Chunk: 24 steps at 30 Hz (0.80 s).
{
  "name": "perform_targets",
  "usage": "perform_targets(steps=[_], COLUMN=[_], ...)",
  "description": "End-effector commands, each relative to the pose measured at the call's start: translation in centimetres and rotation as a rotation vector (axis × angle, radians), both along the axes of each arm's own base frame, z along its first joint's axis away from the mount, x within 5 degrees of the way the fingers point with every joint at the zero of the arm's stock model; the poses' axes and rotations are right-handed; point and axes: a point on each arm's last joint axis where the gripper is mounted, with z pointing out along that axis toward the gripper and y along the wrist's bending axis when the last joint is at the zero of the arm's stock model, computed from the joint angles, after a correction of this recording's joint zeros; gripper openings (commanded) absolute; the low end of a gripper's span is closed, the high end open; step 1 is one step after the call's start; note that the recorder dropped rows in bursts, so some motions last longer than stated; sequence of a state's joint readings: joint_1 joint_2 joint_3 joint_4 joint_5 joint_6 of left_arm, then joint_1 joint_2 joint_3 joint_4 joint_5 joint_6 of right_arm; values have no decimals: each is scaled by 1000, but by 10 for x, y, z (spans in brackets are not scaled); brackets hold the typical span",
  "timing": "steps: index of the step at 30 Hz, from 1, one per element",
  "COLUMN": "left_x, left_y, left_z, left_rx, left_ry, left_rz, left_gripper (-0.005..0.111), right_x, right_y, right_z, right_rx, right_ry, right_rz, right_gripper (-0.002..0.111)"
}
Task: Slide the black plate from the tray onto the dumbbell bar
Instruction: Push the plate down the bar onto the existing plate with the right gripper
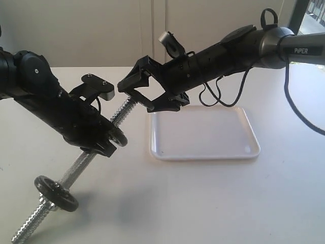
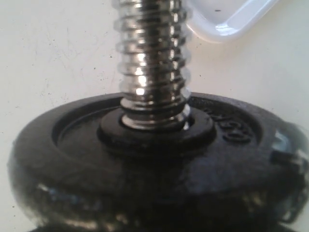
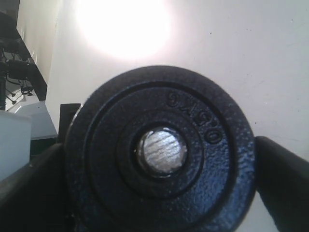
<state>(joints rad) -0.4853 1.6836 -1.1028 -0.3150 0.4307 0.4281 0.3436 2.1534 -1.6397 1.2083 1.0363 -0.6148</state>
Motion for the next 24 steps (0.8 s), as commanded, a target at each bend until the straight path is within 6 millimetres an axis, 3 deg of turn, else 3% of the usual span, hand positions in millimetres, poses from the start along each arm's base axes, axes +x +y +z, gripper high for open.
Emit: perform_targets(steps=[1,8,13,24], left_x=[21,22,23,24], left_y=[-6,-6,-6,-6], left_z=[44,46,47,47], left_rx=[-177,-202,-229,-240], left_ry=[-311,-312,-307,-304], left_rz=[129,157,201,218], left_gripper=[0,0,0,0], right_x=[-33,-43,-41,-42], right_y=[29,41,43,46], right_z=[21,19,25,21], right_rx=[137,144,223,222], right_ry=[89,105,135,142], right_rz=[190,217,181,186], right_gripper=[0,0,0,0])
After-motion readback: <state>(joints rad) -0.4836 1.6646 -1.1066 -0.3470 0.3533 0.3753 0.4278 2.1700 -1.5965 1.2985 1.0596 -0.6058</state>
